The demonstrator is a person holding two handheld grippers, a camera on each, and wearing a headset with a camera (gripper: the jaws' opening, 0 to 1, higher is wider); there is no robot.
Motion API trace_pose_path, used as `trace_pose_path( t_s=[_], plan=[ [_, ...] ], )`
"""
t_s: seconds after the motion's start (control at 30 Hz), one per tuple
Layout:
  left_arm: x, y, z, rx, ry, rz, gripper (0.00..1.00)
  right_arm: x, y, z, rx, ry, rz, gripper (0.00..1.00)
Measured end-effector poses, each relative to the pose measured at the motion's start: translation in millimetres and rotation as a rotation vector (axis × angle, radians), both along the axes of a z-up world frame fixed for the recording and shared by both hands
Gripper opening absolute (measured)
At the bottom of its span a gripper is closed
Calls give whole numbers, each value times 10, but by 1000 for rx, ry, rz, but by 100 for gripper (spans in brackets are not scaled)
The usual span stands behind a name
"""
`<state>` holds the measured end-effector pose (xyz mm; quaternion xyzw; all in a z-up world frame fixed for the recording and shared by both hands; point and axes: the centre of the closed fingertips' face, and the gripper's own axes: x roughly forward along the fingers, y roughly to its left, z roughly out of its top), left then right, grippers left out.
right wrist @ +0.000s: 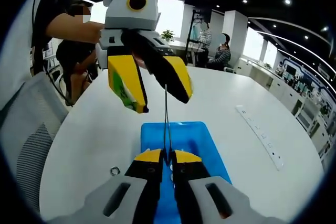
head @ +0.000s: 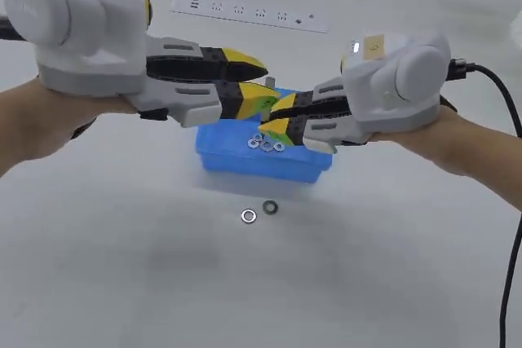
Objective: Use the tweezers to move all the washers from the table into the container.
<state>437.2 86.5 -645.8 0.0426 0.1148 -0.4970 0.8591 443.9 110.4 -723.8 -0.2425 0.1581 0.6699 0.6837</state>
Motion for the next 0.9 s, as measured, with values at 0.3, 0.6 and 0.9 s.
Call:
trace_pose_path(
  t_s=[0.3,0.6,0.9],
  plan=[
    [-122,-236,10,24,8,-57,9,-54,3,33,4,3,20,8],
    [-115,-180,64,49,-45,-68,6,-73,-2,47,-3,-12,31,8],
    [-33,-51,88,82,-114,-37,5,-34,5,101,3,-17,-13,12]
  ],
)
